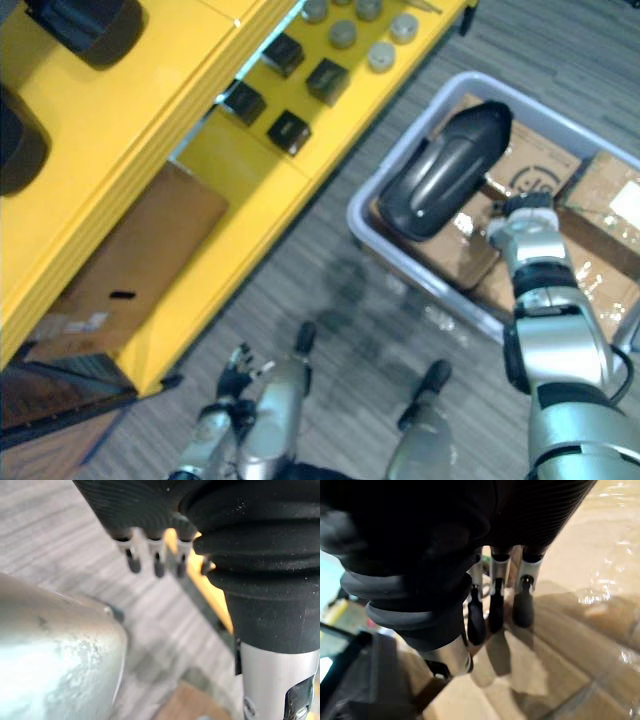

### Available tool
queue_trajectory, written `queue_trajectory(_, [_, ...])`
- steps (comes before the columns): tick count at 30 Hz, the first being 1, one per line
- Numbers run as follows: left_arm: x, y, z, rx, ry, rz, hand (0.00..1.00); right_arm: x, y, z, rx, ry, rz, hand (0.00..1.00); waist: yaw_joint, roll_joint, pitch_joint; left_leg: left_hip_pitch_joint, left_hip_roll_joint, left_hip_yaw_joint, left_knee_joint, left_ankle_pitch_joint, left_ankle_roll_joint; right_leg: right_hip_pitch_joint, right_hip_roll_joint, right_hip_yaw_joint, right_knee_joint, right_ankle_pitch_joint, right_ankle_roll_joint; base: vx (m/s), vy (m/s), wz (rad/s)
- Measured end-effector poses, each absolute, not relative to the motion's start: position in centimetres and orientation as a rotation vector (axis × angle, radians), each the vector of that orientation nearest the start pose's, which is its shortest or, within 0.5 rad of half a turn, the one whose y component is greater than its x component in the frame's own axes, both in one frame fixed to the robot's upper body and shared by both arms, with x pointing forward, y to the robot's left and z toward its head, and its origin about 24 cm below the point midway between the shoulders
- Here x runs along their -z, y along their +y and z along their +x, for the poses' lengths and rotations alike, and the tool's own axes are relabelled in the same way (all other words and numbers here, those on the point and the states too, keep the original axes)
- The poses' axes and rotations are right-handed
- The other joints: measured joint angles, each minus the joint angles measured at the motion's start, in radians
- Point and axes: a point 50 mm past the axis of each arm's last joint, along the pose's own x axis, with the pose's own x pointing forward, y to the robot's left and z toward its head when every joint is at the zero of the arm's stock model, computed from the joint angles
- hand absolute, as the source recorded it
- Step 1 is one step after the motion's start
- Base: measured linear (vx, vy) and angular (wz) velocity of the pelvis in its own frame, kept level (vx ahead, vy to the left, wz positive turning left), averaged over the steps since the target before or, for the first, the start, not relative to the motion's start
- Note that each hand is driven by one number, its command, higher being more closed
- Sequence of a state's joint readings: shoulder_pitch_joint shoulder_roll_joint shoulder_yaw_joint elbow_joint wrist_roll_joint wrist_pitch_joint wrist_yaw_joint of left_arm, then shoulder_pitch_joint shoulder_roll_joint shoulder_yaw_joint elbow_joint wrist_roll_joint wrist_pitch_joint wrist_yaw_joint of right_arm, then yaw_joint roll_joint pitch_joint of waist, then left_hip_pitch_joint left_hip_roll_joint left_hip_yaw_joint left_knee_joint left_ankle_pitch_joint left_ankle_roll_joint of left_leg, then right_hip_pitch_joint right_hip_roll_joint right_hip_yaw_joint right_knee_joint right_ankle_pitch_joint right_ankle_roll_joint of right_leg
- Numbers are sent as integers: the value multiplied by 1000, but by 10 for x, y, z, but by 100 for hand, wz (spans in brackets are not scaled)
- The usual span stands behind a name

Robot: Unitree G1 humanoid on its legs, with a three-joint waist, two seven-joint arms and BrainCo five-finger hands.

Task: Walk over and take plastic housings, then place them on the shelf

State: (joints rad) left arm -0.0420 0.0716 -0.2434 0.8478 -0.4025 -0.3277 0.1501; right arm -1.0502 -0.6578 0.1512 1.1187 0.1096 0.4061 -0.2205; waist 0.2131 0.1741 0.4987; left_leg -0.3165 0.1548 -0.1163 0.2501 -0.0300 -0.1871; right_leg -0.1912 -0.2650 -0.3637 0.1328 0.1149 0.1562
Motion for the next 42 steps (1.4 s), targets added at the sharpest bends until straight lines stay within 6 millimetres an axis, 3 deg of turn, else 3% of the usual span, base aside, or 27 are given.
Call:
queue_trajectory(7, [102,145,197,-140,514,-180,0,-162,-331,373,631,487,-638,100,21,3,-1,0,-2,-14,1,1,0,4,-6,-19,23,-18,1,-2,2,6])
queue_trajectory(12, [101,145,197,-138,511,-179,0,-162,-338,369,708,476,-706,100,21,3,-1,0,-9,-15,1,1,0,2,-14,-21,31,-23,2,-4,2,3])
queue_trajectory(18, [101,147,194,-140,519,-179,0,-185,-365,357,820,405,-752,100,4,2,-1,0,-4,-13,1,1,0,3,-9,-20,26,-21,3,-1,-1,-1])
queue_trajectory(19, [102,148,191,-146,521,-180,0,-191,-367,357,841,368,-758,0,-8,1,-1,1,0,-12,1,1,0,3,-4,-18,23,-20,3,-6,-6,-5])
queue_trajectory(23, [102,150,190,-149,523,-178,0,-208,-361,361,886,224,-753,0,-18,0,0,2,16,-1,0,1,0,2,13,-10,5,-7,-2,-12,-18,-14])
queue_trajectory(26, [102,151,190,-150,522,-177,0,-239,-343,368,895,-35,-735,0,-22,-3,2,12,28,18,-4,1,-1,0,25,9,-12,5,-7,-14,-7,-19])
queue_trajectory(30, [103,152,189,-151,526,-173,0,-278,-302,376,728,-388,-726,0,-32,-6,2,19,34,22,-15,6,-8,0,31,12,-17,8,-9,-5,-3,-4])
queue_trajectory(31, [103,152,189,-151,526,-173,0,-279,-300,376,720,-399,-725,0,-32,-6,2,19,34,23,-15,6,-8,0,32,12,-17,8,-9,4,-6,-3])
queue_trajectory(32, [103,153,189,-152,527,-171,0,-287,-280,378,618,-500,-712,0,-32,-11,1,20,37,23,-18,6,-9,0,35,12,-18,8,-9,0,0,0])
queue_trajectory(36, [102,157,189,-155,522,-161,0,-279,-238,388,375,-549,-618,0,-24,-33,-1,36,40,31,-38,12,-12,1,35,13,-18,7,-9,17,1,-3])
queue_trajectory(42, [101,155,191,-154,515,-167,0,-257,-208,400,200,-449,-549,0,-4,-33,-1,37,36,32,-49,17,-9,-2,30,12,-18,7,-9,1,2,1])
